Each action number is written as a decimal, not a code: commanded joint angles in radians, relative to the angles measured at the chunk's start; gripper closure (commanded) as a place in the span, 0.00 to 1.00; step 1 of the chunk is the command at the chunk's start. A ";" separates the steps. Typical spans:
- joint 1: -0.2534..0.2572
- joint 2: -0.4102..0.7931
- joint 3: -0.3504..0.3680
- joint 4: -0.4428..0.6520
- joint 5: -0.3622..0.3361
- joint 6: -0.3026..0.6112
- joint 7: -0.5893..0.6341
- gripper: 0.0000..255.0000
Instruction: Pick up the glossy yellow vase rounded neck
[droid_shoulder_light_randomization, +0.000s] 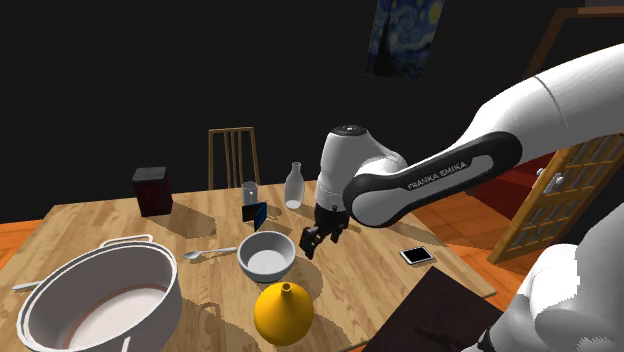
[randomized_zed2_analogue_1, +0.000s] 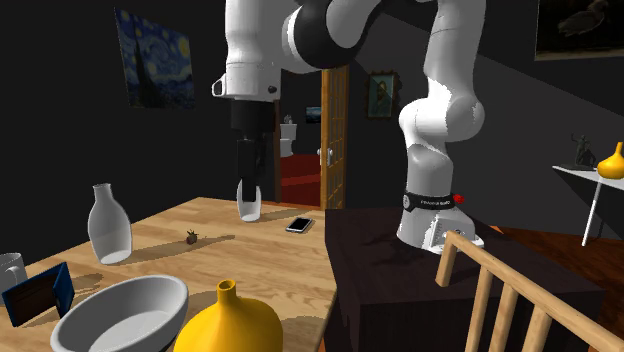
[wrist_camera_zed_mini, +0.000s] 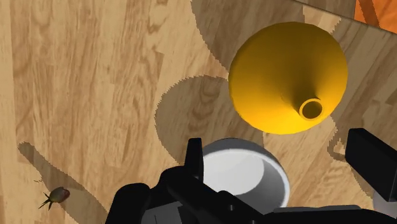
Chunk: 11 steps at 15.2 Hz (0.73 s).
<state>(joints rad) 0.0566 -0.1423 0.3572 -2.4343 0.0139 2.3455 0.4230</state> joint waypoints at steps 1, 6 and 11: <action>0.003 0.072 0.021 0.019 -0.031 0.042 0.049 0.00; 0.028 0.276 0.041 0.104 -0.150 0.124 0.187 0.00; 0.079 0.437 0.018 0.186 -0.246 0.173 0.288 0.00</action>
<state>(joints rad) 0.1250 0.2675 0.3798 -2.2665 -0.2154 2.5128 0.6937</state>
